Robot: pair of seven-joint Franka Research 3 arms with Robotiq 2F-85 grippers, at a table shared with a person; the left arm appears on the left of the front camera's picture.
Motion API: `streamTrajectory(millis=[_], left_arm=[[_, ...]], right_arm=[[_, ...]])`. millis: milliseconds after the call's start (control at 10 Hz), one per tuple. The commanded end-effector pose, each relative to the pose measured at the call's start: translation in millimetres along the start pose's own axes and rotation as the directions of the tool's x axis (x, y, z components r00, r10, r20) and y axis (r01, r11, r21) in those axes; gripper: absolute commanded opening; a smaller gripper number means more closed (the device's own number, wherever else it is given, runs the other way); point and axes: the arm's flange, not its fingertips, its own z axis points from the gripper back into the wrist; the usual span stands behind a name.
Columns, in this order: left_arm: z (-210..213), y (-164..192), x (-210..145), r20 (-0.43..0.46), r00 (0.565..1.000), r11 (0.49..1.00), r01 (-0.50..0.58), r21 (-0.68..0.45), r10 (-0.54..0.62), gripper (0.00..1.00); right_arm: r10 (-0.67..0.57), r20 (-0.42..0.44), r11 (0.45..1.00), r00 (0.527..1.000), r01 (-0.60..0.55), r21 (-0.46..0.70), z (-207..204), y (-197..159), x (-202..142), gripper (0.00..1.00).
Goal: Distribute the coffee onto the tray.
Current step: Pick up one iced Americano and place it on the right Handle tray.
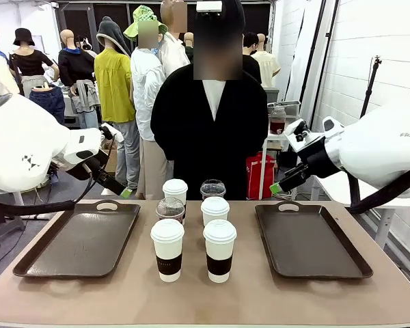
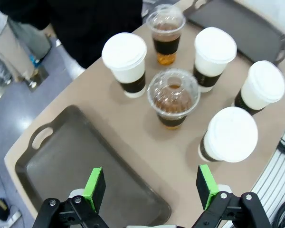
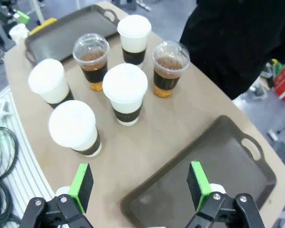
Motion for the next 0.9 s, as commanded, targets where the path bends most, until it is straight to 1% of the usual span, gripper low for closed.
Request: streamTrajectory(millis=[0,200,400,500,600,800], left_arm=[[-4.0,-1.0,-21.2,0.065,0.998,0.997,0.009,-0.078,-0.004,1.0],[-0.2,-1.1,-21.2,0.099,0.995,0.997,0.008,-0.082,0.0,1.0],[5.6,-5.2,-18.8,0.113,0.994,0.998,0.02,-0.053,-0.014,1.0],[5.2,-4.0,-19.0,0.108,0.994,1.0,0.013,-0.006,-0.012,1.0],[7.3,5.3,2.4,0.074,0.997,0.998,-0.006,-0.058,0.01,1.0],[7.3,5.3,2.4,0.074,0.997,0.998,-0.006,-0.058,0.01,1.0]], right_arm=[[0.014,0.036,0.998,0.999,-0.016,0.066,-7.1,-0.8,-20.0,1.0],[0.018,0.043,0.996,0.999,-0.022,0.082,-9.5,-1.0,-18.6,1.0],[0.019,0.035,0.996,0.999,-0.022,0.085,-12.7,-1.2,-17.8,1.0],[0.018,0.026,0.997,1.0,-0.019,0.073,-13.4,0.3,-20.1,1.0],[0.006,0.025,0.998,1.0,-0.008,0.058,-4.9,-5.0,-6.1,1.0],[0.006,0.025,0.998,1.0,-0.008,0.058,-4.9,-5.0,-6.1,1.0]])
